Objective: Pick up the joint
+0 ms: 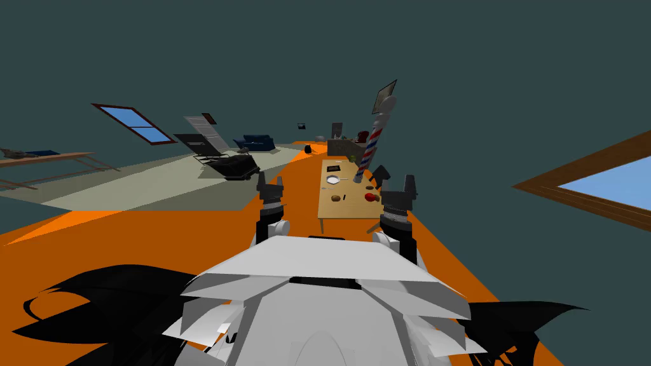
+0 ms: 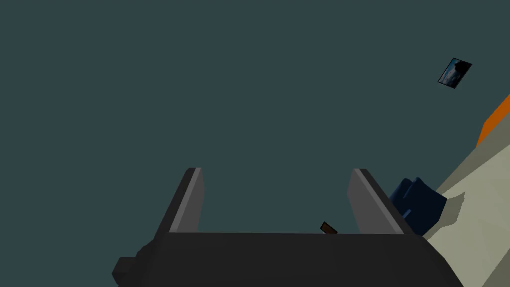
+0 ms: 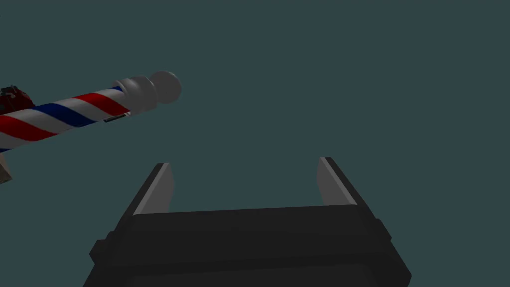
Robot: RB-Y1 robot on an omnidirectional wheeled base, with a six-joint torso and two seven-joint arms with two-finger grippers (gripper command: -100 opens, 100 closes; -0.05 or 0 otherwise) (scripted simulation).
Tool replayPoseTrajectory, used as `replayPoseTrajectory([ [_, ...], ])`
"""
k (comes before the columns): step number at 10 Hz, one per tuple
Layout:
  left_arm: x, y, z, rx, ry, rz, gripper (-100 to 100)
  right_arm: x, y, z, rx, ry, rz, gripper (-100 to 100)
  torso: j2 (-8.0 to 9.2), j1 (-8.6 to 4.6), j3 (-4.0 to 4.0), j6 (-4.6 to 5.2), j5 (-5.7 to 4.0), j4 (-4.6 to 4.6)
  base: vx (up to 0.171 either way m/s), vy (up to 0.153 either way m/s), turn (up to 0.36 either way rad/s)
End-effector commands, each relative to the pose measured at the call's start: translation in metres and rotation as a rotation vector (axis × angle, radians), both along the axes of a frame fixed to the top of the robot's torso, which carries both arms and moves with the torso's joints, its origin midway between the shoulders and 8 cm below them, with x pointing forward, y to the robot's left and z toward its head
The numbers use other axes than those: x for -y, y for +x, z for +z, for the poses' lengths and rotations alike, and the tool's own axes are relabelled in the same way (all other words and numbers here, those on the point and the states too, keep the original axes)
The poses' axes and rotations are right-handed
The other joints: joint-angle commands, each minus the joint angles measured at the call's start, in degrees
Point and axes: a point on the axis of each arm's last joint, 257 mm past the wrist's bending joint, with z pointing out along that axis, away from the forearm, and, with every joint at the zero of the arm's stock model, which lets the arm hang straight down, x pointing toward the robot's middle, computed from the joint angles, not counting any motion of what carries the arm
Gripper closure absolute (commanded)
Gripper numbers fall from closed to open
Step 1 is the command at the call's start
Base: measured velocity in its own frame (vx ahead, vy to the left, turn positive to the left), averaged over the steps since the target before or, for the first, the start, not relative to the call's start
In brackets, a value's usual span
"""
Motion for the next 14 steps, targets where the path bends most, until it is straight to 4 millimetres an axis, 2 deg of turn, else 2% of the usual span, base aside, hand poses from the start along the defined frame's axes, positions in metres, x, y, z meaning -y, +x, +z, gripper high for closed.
replayPoseTrajectory([
  [1, 0.000, 0.000, 0.000, 0.000, 0.000, 0.000, 0, 0.004, 0.015, -0.017, -0.047, 0.033, 0.042, -100, 0.00, 0.00, 0.00, 0.00, 0.00, 0.00, -0.008, -0.025, 0.106],
  [6, 0.000, 0.000, 0.000, 0.000, 0.000, 0.000, 0, 0.023, 0.057, -0.067, -0.169, 0.193, 0.125, -100, 0.03, -0.22, 0.02, -0.02, -0.05, 0.01, -0.017, -0.051, 0.098],
  [7, 0.000, 0.000, 0.000, 0.000, 0.000, 0.000, 0, 0.024, 0.058, -0.073, -0.180, 0.195, 0.123, -100, 0.05, -0.24, 0.03, -0.01, -0.06, 0.01, -0.016, -0.036, 0.041],
  [8, 0.000, 0.000, 0.000, 0.000, 0.000, 0.000, 0, 0.029, 0.069, -0.087, -0.212, 0.241, 0.139, -100, 0.04, -0.17, 0.02, 0.01, -0.04, 0.01, -0.015, -0.027, 0.099],
  [9, 0.000, 0.000, 0.000, 0.000, 0.000, 0.000, 0, 0.030, 0.069, -0.088, -0.214, 0.242, 0.138, -100, 0.03, -0.13, 0.02, -0.01, -0.03, 0.01, -0.010, -0.023, 0.037],
  [11, 0.000, 0.000, 0.000, 0.000, 0.000, 0.000, 0, 0.039, 0.090, -0.114, -0.271, 0.343, 0.172, -100, 0.00, -0.14, 0.00, -0.01, -0.03, 0.00, -0.017, -0.041, 0.112],
  [14, 0.000, 0.000, 0.000, 0.000, 0.000, 0.000, 0, 0.047, 0.103, -0.140, -0.323, 0.403, 0.179, -100, 0.04, -0.16, 0.02, 0.00, -0.04, 0.01, -0.018, -0.035, 0.065],
])
